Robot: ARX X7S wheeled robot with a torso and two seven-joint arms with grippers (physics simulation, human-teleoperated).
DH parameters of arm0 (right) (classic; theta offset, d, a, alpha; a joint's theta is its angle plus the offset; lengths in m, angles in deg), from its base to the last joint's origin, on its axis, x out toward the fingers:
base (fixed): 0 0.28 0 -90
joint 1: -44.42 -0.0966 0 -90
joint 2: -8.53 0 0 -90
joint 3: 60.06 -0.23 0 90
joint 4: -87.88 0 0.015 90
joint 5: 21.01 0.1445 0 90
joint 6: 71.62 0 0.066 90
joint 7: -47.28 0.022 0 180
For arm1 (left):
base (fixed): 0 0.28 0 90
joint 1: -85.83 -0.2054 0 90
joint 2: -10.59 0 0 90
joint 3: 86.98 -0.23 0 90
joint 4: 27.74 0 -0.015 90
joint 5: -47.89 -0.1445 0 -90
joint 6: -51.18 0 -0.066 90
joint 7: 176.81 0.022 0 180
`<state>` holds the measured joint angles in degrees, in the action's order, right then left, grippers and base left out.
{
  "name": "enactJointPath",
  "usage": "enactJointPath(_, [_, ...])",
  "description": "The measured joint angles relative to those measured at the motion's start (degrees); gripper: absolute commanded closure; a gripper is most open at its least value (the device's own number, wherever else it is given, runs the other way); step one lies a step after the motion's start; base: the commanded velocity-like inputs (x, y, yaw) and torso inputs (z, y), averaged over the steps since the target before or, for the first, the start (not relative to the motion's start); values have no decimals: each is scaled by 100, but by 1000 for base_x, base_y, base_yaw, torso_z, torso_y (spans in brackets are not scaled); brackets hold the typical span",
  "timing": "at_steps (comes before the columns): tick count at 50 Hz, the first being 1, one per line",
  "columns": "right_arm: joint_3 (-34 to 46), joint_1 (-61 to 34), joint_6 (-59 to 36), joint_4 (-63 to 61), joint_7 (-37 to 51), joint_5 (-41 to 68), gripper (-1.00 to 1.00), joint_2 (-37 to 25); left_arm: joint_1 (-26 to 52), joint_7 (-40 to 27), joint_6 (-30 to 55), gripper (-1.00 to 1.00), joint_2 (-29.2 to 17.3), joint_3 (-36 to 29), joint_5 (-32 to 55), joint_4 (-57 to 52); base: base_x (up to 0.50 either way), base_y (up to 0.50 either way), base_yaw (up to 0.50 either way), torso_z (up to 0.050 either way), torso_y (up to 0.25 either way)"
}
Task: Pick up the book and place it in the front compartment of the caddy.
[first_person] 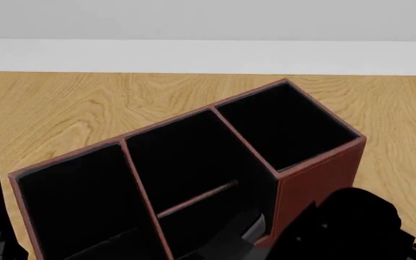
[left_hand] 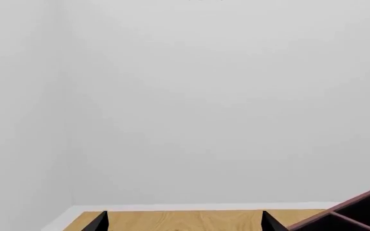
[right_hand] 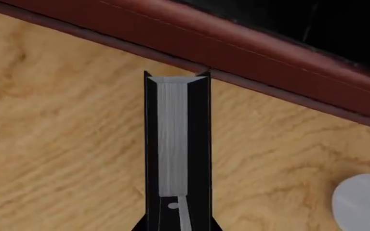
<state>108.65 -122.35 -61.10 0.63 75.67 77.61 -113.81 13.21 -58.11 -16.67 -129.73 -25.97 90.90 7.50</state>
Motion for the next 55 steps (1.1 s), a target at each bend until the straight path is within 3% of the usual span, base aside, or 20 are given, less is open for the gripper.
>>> enactJointPath(28, [275, -621, 378, -1368, 2134, 2550, 100, -907, 86, -70, 26, -100, -51, -14, 53, -89, 0, 0, 0, 0, 0])
enactJointPath(55, [683, -2477, 1031, -2951, 3992, 4943, 100, -1466, 103, -82, -40, -100, -58, -74, 8, -85, 0, 0, 0, 0, 1])
